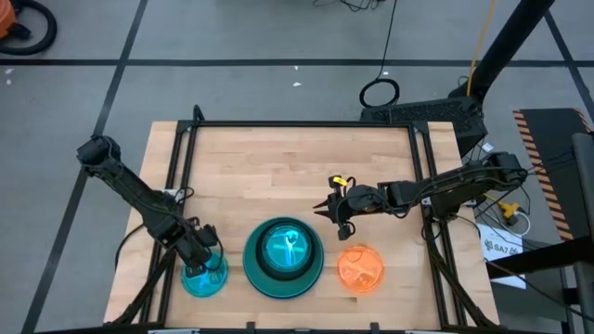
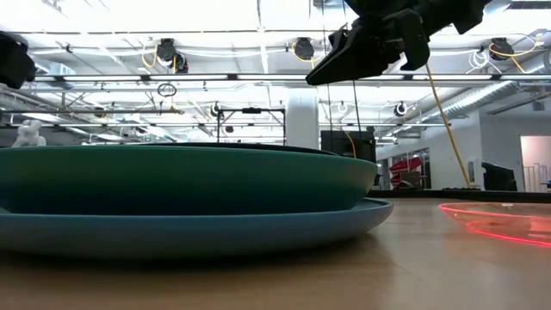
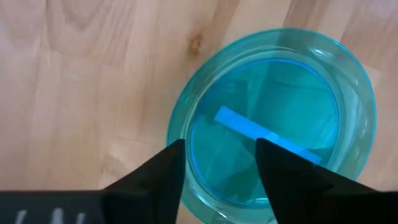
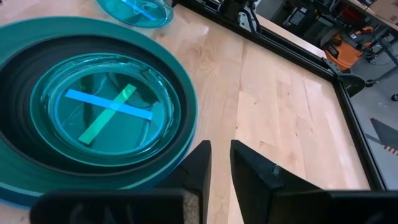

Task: Stack plastic plates
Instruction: Stack the light blue plate on top of the light blue plate

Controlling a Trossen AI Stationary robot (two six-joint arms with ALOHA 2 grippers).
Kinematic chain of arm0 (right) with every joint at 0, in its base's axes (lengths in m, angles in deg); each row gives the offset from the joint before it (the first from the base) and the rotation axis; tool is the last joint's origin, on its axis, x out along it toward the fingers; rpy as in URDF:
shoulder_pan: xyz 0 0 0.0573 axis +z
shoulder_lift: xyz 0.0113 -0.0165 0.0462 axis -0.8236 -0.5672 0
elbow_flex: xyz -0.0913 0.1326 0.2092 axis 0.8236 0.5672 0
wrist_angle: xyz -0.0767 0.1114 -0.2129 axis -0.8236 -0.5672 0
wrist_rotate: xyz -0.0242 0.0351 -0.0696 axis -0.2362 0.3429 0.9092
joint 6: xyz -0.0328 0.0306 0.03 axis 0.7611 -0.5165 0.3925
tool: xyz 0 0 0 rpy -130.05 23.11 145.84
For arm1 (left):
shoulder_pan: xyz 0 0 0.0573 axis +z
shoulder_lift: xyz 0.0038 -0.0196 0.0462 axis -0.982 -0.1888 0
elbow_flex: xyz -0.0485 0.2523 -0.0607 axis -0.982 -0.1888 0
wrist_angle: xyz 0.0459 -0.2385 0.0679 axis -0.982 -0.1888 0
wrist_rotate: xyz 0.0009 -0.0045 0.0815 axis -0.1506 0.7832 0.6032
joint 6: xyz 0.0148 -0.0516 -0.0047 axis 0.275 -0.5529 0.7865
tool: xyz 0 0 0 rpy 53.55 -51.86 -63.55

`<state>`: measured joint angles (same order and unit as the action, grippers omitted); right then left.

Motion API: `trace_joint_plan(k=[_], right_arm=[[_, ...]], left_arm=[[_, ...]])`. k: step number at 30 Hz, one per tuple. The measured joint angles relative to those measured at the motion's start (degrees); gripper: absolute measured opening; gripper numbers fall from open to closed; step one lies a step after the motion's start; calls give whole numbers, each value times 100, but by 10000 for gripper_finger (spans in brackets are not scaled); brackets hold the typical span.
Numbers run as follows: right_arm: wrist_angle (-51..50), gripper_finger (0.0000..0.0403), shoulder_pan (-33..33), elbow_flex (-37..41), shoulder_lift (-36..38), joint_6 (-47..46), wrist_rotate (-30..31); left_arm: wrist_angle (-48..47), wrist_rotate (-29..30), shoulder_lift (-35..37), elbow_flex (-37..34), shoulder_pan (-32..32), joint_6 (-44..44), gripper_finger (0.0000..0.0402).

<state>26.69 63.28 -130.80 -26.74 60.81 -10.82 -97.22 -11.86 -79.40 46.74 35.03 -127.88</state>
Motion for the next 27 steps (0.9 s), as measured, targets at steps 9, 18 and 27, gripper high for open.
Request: trace_joint_plan(k=[9,18,27], right_arm=[[0,54,-2,0,0,11,5],[0,54,-2,0,0,64,11],[0,54,-4,0,0,85,15]], left_arm=[[-62,391,-40,0,-180,131,220],[-23,433,-530,-96,-178,354,220],[28,430,-947,-96,-178,380,211]])
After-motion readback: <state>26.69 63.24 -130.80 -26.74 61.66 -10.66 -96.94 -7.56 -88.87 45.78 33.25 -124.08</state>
